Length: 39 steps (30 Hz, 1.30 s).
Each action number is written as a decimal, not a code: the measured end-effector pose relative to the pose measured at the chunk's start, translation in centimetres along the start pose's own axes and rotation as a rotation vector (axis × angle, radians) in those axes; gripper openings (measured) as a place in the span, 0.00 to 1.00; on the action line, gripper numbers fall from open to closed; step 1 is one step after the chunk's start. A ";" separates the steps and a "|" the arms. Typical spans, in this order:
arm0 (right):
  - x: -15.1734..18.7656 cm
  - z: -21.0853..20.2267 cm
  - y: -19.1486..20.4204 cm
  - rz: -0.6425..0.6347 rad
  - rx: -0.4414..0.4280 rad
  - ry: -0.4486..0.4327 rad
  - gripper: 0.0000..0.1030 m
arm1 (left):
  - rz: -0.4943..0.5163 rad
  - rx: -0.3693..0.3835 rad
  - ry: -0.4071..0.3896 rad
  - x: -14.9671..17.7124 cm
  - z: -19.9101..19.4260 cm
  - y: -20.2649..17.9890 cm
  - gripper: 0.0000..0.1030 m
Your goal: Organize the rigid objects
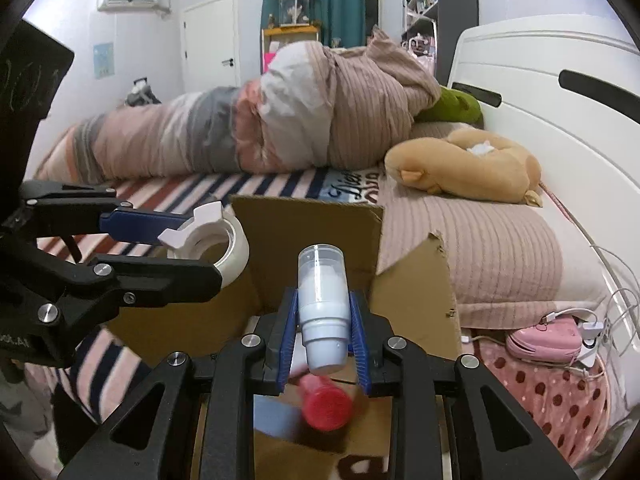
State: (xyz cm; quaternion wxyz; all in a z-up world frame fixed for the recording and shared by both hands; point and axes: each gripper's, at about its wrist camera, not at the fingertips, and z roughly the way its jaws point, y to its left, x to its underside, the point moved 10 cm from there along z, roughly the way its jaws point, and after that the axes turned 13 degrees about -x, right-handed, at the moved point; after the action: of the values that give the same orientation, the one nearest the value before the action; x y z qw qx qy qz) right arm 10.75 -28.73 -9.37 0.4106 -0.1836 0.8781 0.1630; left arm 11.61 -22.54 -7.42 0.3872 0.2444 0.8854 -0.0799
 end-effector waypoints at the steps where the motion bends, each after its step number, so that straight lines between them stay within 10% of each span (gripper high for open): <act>1: 0.2 0.2 -0.3 0.002 0.001 0.005 0.20 | 0.005 -0.002 0.008 0.0 0.4 0.0 0.37; 25: 0.5 0.3 -1.1 0.030 0.004 0.008 0.28 | 0.023 -0.049 0.042 0.8 2.0 1.1 0.47; 39: -2.9 -3.4 4.4 -0.079 -0.136 -0.111 0.56 | -0.172 -0.217 -0.194 0.7 -9.0 6.7 0.83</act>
State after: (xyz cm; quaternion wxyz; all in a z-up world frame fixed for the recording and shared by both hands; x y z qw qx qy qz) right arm 8.16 -25.79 -4.43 0.4512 -0.2362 0.8330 0.2160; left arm 8.68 -13.52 -1.42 0.4865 0.1156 0.8651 -0.0400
